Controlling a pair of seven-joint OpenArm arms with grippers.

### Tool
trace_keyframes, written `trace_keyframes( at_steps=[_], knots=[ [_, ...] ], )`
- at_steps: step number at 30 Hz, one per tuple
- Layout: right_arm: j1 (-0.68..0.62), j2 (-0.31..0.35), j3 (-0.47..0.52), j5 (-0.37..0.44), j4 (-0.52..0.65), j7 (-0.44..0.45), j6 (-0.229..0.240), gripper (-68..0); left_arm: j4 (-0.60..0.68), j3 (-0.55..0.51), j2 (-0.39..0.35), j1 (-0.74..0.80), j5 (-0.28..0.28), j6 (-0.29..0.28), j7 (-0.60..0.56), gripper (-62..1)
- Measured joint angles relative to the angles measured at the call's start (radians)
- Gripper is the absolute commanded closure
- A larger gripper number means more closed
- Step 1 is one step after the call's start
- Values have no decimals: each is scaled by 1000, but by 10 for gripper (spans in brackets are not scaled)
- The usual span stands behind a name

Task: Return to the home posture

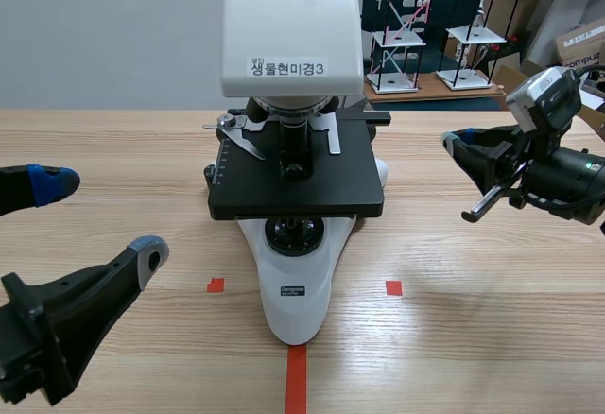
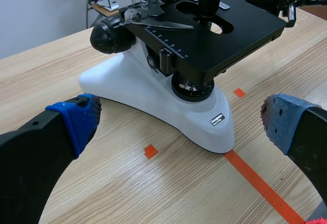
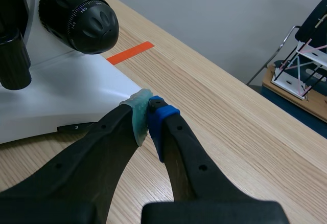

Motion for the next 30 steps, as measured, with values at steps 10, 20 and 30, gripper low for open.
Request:
trace_keyframes(
  at_steps=[10,20,30],
  knots=[
    [0,0,0,0,0,0,0,-2,0,0,0,0,0,0,0,-623],
    [0,0,0,0,0,0,-19,-3,0,0,0,0,0,0,0,-623],
    [-42,0,0,17,0,34,-85,-156,0,0,0,0,0,0,0,-623]
  ],
)
